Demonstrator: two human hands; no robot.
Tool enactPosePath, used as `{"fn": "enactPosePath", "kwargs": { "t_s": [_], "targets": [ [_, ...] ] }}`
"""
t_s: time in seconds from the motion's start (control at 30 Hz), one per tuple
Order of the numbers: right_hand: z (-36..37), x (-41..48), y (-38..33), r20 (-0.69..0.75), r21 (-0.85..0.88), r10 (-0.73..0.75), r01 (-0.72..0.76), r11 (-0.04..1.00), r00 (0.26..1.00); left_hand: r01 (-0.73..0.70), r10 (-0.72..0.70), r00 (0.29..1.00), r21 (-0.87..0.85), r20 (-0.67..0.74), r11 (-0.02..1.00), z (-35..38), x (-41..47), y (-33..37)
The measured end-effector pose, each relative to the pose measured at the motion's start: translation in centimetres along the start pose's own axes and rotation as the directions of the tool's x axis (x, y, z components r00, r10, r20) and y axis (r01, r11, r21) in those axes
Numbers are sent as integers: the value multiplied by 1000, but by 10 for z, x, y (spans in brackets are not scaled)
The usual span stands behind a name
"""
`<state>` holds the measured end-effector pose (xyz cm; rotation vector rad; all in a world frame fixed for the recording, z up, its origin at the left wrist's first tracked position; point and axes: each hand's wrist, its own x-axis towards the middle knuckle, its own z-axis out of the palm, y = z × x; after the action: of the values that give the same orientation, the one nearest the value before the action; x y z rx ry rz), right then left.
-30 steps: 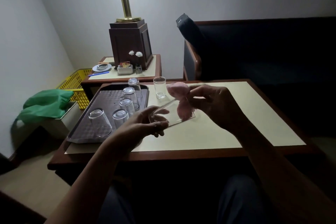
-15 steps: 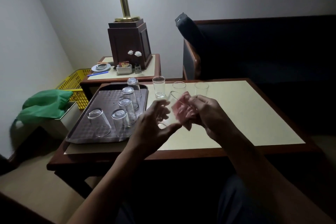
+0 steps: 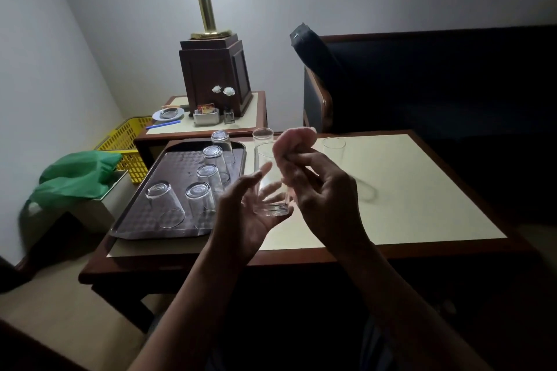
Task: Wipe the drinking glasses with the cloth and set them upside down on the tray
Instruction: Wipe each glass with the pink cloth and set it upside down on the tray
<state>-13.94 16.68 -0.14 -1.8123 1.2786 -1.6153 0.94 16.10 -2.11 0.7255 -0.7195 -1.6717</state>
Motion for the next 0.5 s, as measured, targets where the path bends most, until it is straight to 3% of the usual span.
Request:
{"fn": "enactPosePath", "kwargs": {
  "t_s": [0.23, 0.37, 0.43, 0.5],
  "targets": [
    [2, -35, -6, 71, 100, -120, 112, 989, 990, -91, 97, 992, 72, -81, 993, 5, -5, 8],
    [1, -2, 0, -77, 50, -7, 11, 999, 997, -80, 96, 982, 99, -165, 992, 6, -6, 0],
    [3, -5, 4, -72, 51, 23, -19, 999, 997, -70, 92, 984, 146, -155, 987, 6, -5, -2],
    [6, -23, 4, -6, 32, -59, 59, 998, 998, -70, 84, 988, 113, -132, 991, 4, -3, -1]
  ]
}}
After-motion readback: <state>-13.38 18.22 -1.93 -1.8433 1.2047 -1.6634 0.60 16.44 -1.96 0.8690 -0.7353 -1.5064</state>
